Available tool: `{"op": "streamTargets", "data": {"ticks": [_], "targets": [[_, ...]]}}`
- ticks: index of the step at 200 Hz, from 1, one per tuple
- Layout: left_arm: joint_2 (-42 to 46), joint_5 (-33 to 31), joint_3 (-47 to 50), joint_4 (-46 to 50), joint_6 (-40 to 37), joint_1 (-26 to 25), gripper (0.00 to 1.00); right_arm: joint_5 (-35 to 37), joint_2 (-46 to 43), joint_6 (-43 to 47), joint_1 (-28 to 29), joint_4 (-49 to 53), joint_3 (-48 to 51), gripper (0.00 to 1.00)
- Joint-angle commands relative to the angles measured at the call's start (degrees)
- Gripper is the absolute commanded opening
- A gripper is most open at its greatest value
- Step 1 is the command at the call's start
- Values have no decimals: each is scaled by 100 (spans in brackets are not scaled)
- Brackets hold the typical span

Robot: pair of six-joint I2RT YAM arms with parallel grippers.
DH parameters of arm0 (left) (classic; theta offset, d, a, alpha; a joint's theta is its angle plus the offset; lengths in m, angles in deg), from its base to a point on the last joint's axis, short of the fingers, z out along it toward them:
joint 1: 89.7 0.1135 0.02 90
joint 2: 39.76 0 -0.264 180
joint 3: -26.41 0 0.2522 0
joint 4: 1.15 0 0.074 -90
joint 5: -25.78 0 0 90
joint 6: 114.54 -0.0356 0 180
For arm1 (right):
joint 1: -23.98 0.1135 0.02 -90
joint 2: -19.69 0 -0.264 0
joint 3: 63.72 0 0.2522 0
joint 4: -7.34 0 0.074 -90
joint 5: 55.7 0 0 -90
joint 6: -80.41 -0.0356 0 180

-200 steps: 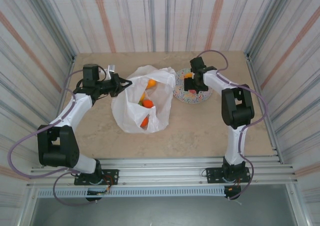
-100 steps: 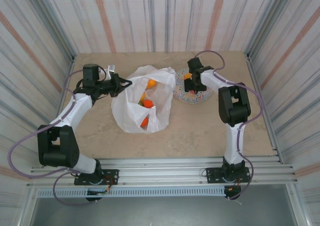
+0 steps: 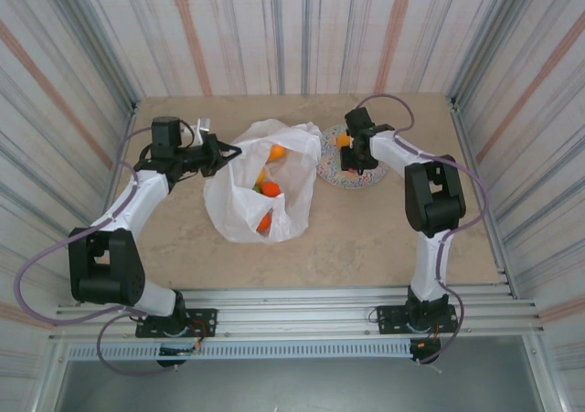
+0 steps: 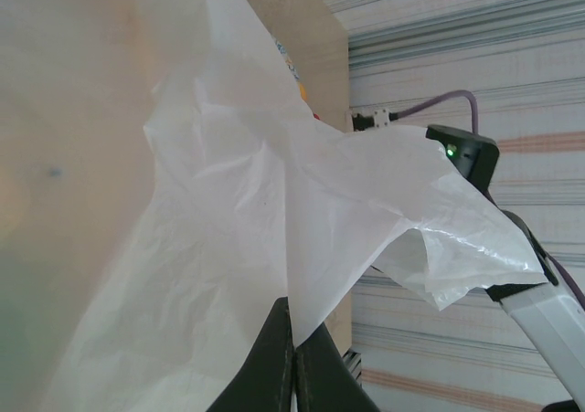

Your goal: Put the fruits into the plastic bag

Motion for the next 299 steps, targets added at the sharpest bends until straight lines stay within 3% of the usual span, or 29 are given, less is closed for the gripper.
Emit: {"op": "streamTargets", "data": {"ticks": [1, 60, 93, 113, 134, 211, 299], "targets": [[-43, 155, 52, -109, 32, 52, 0, -295, -909, -116, 37, -131, 537, 57], [-49, 128, 47, -110, 23, 31, 0, -1758, -3838, -157, 401, -764, 2874, 58], [-10, 97, 55, -107, 23, 20, 0, -2029, -4644, -274, 1444, -1434, 3339, 56], [-4, 106, 48, -113, 23, 6, 0, -1818, -4227, -211, 2121, -1709, 2919, 55], [14, 102, 56, -111, 5, 3, 0, -1686, -3429, -178, 2355, -1787, 2189, 54], [-8, 128, 51, -113, 12, -30, 0, -706, -1274, -404, 2605, -2080, 723, 54], [7, 136, 65, -131, 17, -74, 0, 285, 2, -248, 2711, -2671, 284, 55]]}}
